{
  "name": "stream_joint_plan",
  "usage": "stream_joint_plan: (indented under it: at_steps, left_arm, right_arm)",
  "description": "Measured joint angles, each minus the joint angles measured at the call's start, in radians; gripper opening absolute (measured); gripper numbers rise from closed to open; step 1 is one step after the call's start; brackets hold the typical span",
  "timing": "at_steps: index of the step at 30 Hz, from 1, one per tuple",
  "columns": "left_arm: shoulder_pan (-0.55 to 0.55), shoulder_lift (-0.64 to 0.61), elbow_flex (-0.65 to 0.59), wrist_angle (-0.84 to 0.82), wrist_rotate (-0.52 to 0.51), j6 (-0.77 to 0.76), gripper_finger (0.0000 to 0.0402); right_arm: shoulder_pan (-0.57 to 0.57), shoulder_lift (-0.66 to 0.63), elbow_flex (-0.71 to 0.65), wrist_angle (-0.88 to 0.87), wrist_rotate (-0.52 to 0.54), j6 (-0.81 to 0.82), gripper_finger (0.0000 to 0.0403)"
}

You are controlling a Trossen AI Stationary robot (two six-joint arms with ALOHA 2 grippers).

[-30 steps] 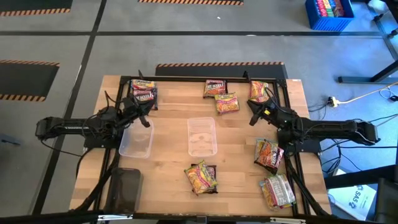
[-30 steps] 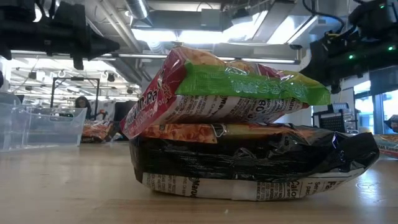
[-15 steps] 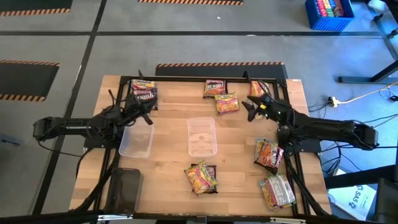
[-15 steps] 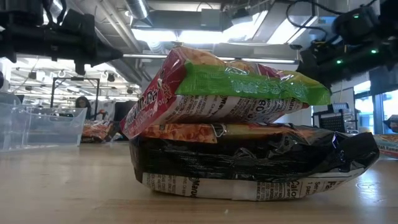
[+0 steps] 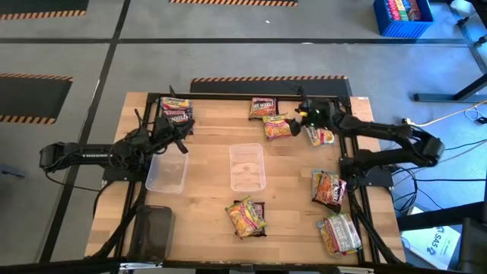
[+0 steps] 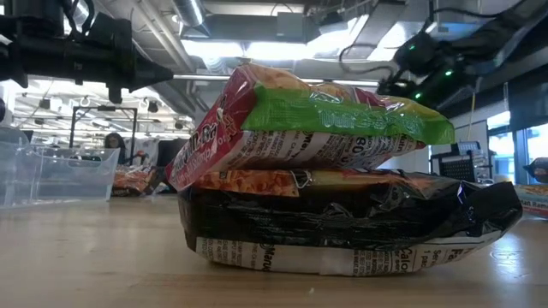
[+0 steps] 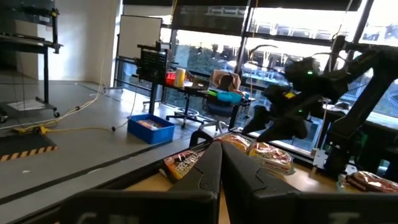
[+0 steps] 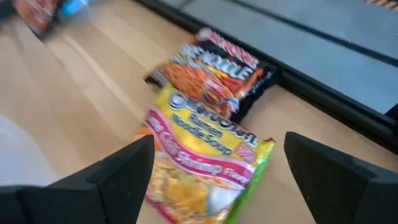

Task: Sort Maruchan noodles
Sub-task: Put the green noodle pack into the right transparent bin

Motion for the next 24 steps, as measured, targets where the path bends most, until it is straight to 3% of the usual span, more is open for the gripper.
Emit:
stream_joint_plan:
  at_steps: [11,20,24]
  left_arm:
    - [0.000,0.000,0.000,-0.001,0.031,0.003,0.0004]
    - [0.008,0.012,0.000,0.001,0.021,0.010,0.0004]
    - [0.014,0.042,0.005,0.029,0.049,0.008,0.0004]
  right_arm:
    - [-0.116,0.232,0.124,-0.032,-0.100,-0.095,0.0344]
    - [-0.121,0.240,0.128,-0.026,-0.096,-0.141,0.0344]
    - [-0.121,0.240,0.128,-0.025,-0.160,-0.129,0.0344]
